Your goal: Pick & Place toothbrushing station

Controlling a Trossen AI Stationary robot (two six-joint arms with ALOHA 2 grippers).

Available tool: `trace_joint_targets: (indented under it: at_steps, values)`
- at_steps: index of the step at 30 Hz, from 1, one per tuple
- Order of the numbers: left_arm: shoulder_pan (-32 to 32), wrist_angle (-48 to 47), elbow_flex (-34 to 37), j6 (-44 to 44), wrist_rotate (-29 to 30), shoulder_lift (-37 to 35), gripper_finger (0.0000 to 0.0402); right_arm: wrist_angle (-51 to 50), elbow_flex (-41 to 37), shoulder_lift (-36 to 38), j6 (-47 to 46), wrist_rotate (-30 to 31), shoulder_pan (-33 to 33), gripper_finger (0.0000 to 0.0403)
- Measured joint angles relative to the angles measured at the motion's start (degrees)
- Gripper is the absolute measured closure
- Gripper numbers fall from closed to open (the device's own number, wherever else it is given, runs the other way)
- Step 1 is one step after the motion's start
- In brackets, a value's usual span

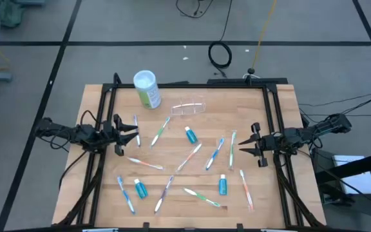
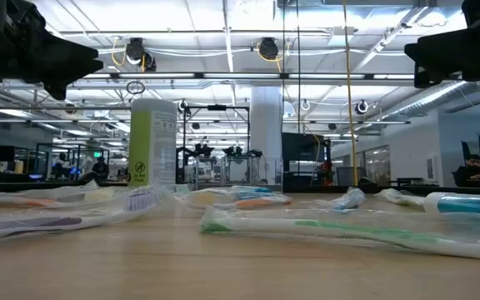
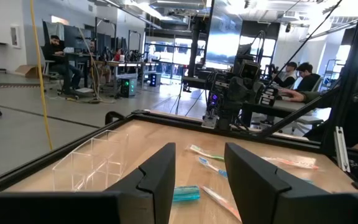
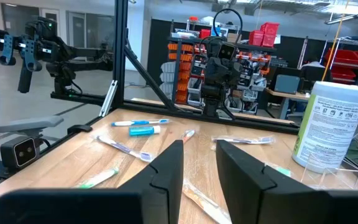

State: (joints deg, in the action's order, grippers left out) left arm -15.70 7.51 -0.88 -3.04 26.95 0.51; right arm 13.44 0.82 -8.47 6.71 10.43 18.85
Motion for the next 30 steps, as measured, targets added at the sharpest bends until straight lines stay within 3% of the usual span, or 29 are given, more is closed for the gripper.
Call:
trace_joint_targets:
  at_steps: [16, 23, 30]
  values:
    - [0.0, 0.0, 0.0, 0.3, 0.0, 0.0, 0.0256, 0.0, 0.0, 0.0, 0.0, 0.0, 0.0, 0.0316]
    - [0.0, 0.0, 0.0, 13.2, 0.3, 0.0, 0.0256, 0.0, 0.0, 0.0, 1.9, 0.0, 0.0, 0.0316]
    - [0.0, 0.1, 0.0, 12.9, 0.3, 0.0, 0.0256, -0.1, 0.0, 0.0, -4.7, 0.0, 0.0, 0.0316]
